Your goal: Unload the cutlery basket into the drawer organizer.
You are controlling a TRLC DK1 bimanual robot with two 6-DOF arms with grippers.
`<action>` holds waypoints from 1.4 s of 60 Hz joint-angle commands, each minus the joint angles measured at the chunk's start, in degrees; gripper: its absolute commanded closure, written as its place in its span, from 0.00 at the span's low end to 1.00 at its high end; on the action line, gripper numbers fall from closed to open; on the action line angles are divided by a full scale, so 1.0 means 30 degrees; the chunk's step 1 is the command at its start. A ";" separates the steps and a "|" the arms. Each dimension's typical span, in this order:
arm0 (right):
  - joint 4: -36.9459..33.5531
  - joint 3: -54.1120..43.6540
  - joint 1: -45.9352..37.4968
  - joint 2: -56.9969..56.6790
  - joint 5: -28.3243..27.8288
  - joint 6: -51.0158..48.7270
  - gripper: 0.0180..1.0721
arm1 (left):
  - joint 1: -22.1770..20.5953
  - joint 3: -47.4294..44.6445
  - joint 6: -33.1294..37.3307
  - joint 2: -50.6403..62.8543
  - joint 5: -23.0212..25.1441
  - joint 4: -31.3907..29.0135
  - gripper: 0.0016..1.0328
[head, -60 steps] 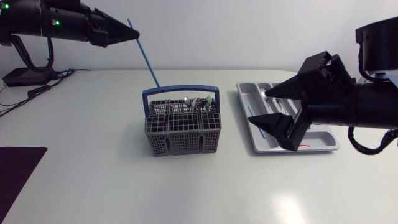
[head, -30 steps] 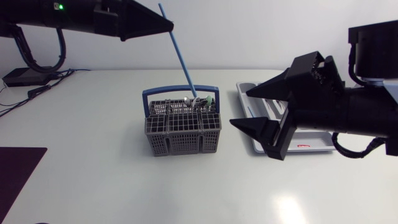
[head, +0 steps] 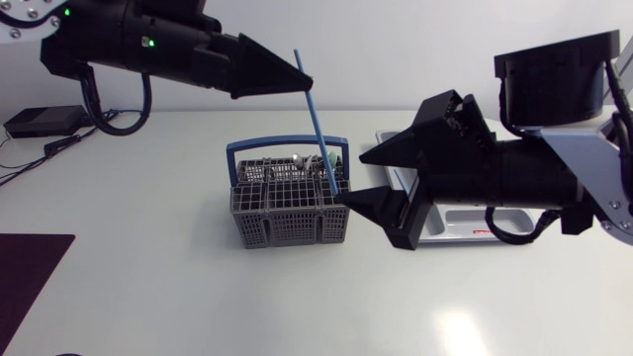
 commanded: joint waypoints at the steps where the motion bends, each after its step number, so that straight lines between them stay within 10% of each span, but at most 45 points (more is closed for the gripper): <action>1: 0.0495 0.0637 0.0206 0.0457 -0.0139 0.0509 0.16 | -0.0140 -0.0209 -0.0304 0.0610 0.0474 -0.0302 0.86; 15: 0.0642 0.1399 0.0587 0.1160 -0.0139 0.0538 0.20 | -0.0521 -0.0239 -0.0304 0.0991 0.0474 -0.0361 0.86; 52: 0.1052 0.2307 0.0821 0.2508 0.0037 0.0743 0.89 | -0.0638 -0.0356 -0.0333 0.1079 0.0474 -0.0361 0.86; 70: 0.1081 0.1926 0.0879 0.2449 -0.0110 0.0772 0.94 | -0.0374 -0.0121 -0.0832 0.1167 0.0474 -0.0302 0.84; 84: 0.0261 0.1311 0.0821 0.1951 -0.0198 0.0655 0.94 | 0.0886 0.0845 -0.2443 0.0786 0.0504 0.0987 0.08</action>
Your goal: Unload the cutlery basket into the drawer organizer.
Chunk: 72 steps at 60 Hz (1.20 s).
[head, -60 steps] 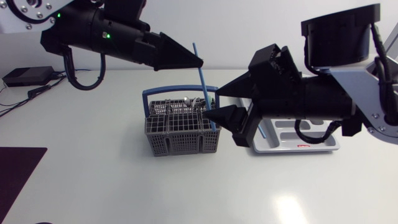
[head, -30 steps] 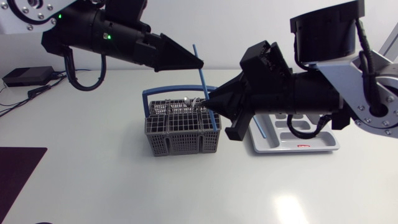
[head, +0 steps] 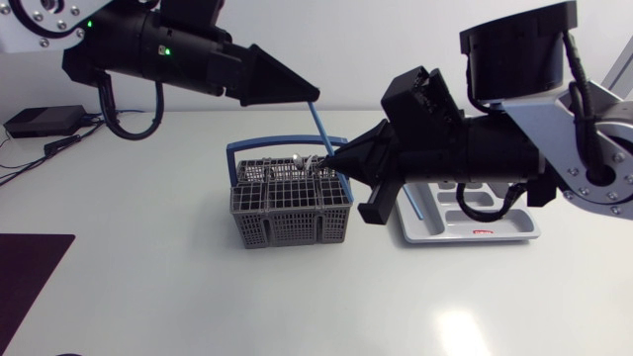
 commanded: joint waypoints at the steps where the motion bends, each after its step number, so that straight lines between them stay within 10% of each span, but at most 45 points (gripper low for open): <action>1: -0.0541 -0.0635 0.0041 -0.0322 -0.0191 0.0065 0.94 | 0.0792 0.0919 -0.1183 0.0028 0.0256 0.0710 0.06; 19: -0.3324 -0.0049 -0.5115 -0.0293 -0.1011 -0.0726 0.94 | 0.3956 0.1006 -0.1974 -0.0763 -0.0623 0.2205 0.04; 43: -0.5023 0.3613 -0.9744 0.7325 0.0395 0.0914 0.94 | 0.3253 -0.3359 0.4383 -0.2550 -0.7596 -0.0696 0.04; 72: -0.4847 0.7100 -0.9451 1.4766 0.3794 0.4547 0.94 | 0.2989 -0.9921 0.7166 -0.5392 -0.9529 0.0388 0.04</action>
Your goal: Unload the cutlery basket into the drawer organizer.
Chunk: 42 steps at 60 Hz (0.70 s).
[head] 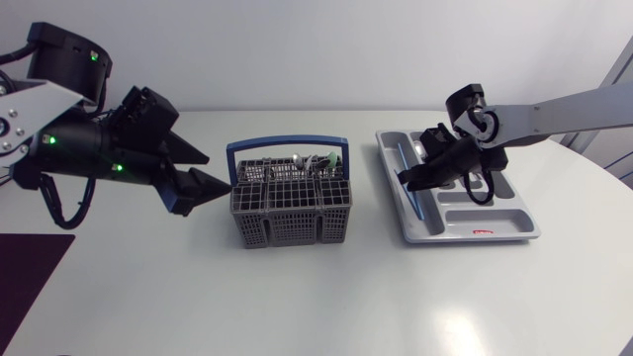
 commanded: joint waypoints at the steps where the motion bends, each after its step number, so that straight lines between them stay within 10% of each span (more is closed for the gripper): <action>1: -0.0046 0.0645 0.0210 0.1237 0.0530 0.0963 0.94 | -0.0290 -0.1172 0.0792 -0.0612 -0.0240 0.0330 0.04; 9: -0.0017 0.1084 0.0386 0.1823 0.1614 0.1432 0.90 | -0.0524 -0.2139 0.1055 -0.1169 -0.0651 0.0623 0.04; 16: 0.0013 0.1026 0.0473 0.1413 0.1995 0.1490 0.40 | -0.0583 -0.2725 0.1260 -0.1521 -0.0709 0.0623 0.04; 22: 0.0716 -0.0058 0.0766 -0.0491 0.2757 0.1490 0.19 | -0.0817 -0.3428 0.1407 -0.1579 -0.1119 0.0975 0.04; 42: 0.4466 -0.3545 0.3110 -0.6526 -0.0290 0.0523 0.11 | -0.1257 -0.5039 0.1260 -0.0056 -0.1647 0.3260 0.04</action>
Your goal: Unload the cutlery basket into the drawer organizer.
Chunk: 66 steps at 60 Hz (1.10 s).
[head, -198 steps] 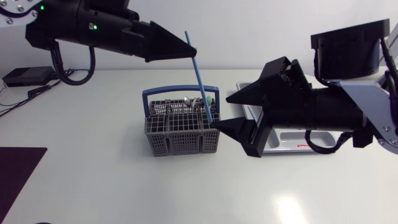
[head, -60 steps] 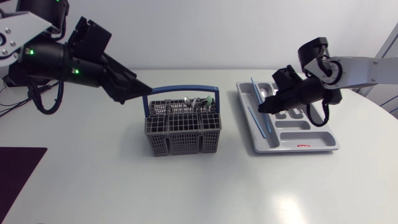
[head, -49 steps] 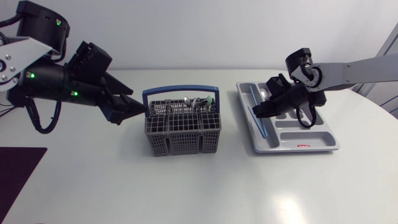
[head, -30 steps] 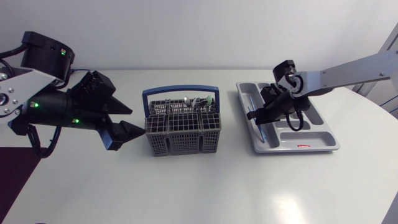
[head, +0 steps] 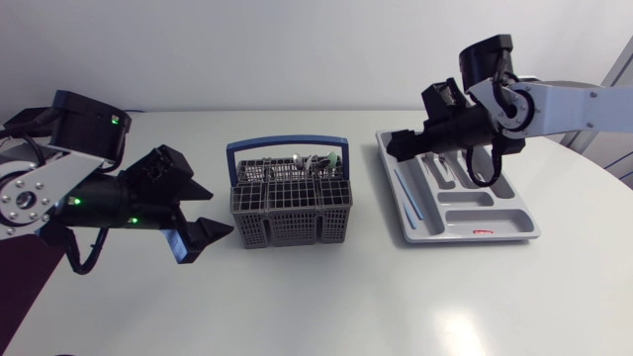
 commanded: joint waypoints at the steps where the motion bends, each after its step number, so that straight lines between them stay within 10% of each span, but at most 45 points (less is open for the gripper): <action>1: 0.0670 -0.1265 0.0911 -0.0786 -0.0889 -0.0271 0.11 | -0.0375 -0.0755 0.0219 0.0870 -0.0175 0.0455 0.04; 34: 0.0407 0.1958 0.2376 0.1880 -0.3467 0.0960 0.14 | -0.0639 -0.0990 -0.0162 0.5030 -0.0995 0.4352 0.04; 66: -0.0531 -0.2026 0.4192 -0.1987 -0.4814 0.0813 0.14 | 0.2701 -0.0316 0.1097 0.5880 -0.0995 0.5904 0.04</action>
